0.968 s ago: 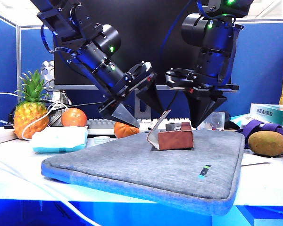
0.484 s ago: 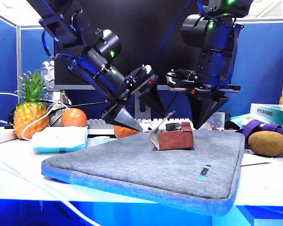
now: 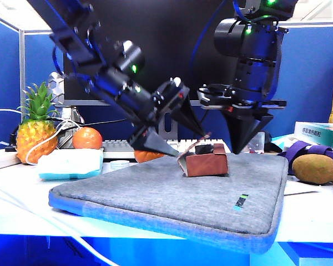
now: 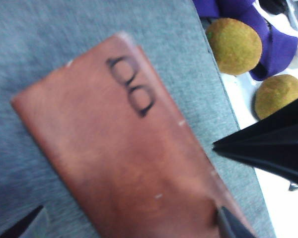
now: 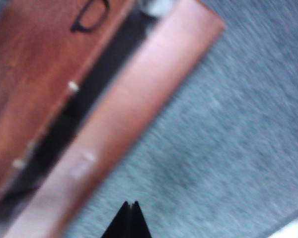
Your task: Close the glasses case.
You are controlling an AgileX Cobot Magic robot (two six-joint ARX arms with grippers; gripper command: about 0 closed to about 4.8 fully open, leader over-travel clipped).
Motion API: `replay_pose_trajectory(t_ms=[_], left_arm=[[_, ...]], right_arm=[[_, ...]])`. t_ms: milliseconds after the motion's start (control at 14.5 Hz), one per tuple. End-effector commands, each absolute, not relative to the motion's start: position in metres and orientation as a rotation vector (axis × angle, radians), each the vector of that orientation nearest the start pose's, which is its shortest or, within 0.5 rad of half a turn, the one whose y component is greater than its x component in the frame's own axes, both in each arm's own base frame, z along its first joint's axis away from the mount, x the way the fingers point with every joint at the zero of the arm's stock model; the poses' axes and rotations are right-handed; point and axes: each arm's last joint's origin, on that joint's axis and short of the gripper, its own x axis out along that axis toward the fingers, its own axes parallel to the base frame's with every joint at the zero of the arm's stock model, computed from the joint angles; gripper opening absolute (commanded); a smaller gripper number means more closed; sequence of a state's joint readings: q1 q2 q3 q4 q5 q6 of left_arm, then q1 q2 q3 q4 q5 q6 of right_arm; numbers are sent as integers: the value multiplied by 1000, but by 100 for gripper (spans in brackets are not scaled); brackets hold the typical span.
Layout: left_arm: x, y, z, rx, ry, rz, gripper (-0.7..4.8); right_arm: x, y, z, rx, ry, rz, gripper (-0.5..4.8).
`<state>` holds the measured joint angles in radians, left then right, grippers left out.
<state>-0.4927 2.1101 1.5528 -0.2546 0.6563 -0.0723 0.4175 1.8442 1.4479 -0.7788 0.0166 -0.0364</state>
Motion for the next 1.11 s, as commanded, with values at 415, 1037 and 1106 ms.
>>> replay_pose_trajectory(t_ms=[415, 1037, 1106], left_arm=[[397, -235, 202, -121, 783, -1083, 479], [253, -129, 456, 302, 39, -692, 457], [228, -111, 470, 318, 8, -603, 457]], right_arm=[[342, 149, 253, -289, 1048, 377, -1], [201, 77, 457, -100, 195, 327, 0], [175, 67, 472, -83, 107, 324, -1]])
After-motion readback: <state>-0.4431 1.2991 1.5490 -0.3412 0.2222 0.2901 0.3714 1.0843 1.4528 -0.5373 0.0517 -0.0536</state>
